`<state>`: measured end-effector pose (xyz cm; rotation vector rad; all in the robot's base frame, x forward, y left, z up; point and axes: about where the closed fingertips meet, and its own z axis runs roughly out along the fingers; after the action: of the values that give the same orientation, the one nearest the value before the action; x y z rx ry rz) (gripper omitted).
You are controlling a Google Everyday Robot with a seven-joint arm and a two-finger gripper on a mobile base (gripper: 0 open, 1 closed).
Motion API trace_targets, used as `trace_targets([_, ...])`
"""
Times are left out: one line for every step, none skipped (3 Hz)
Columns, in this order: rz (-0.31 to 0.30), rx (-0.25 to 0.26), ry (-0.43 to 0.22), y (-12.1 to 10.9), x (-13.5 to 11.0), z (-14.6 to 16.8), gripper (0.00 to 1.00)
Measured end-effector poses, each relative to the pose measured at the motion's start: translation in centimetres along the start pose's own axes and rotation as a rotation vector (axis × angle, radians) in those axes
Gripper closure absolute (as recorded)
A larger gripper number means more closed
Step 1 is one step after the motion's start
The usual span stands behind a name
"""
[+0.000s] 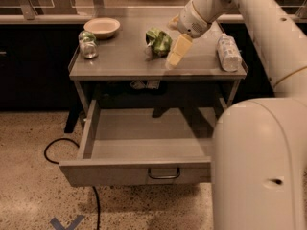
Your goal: Place green jalapeno chip bag into top drawer
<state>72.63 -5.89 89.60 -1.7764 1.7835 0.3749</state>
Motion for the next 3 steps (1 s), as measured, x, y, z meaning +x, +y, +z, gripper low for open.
trace_targets([-0.076,-0.096,-0.129,-1.5,-4.2,7.4,0.0])
trace_targets([-0.085,-0.065,-0.157,-2.7,-5.1,7.3,0.0])
trace_targets([-0.085,-0.065,-0.157,-2.7,-5.1,7.3,0.0])
